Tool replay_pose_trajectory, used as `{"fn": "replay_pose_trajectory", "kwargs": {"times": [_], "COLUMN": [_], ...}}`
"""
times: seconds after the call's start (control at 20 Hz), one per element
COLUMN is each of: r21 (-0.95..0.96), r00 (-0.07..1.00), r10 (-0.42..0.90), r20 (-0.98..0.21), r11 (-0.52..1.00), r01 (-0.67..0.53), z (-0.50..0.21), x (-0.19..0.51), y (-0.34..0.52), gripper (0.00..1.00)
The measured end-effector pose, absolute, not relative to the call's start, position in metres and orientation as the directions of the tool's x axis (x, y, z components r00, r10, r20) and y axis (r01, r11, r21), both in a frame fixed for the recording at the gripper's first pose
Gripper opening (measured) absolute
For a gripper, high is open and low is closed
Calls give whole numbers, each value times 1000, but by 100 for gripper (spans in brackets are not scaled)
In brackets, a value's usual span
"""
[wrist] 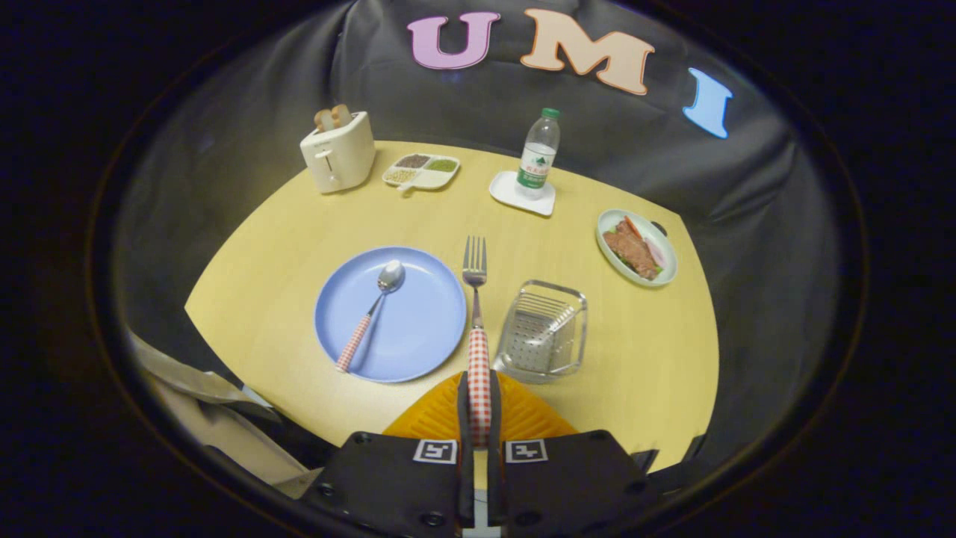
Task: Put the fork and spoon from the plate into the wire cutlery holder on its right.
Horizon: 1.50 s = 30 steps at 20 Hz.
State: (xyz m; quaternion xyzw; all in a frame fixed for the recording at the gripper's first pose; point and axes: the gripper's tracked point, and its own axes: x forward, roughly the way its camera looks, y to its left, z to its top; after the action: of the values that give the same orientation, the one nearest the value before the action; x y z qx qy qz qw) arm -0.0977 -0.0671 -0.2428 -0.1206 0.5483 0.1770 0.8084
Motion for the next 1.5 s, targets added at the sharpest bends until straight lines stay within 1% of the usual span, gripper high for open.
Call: {"fn": "replay_pose_trajectory", "kwargs": {"times": [0.2,0.55,0.75,0.95,1.1,1.3,1.35,1.5], "r21": [8,43,32,34,55,84,86,87], "r00": [283,131,45,-2,-56,-115,-120,-124], "r10": [144,122,67,40,25,13,12,10], "r20": [-948,-984,-997,-999,-998,-993,-993,-992], "r11": [903,874,839,800,776,769,768,770], "r01": [-430,-485,-542,-599,-628,-633,-635,-633], "z": [-239,-250,-267,-277,-283,-294,-296,-301], "x": [-100,-106,-105,-87,-78,-72,-71,-67], "y": [-98,-131,-144,-144,-142,-140,-140,-138], "gripper": [10,10,10,10,10,10,12,12]}}
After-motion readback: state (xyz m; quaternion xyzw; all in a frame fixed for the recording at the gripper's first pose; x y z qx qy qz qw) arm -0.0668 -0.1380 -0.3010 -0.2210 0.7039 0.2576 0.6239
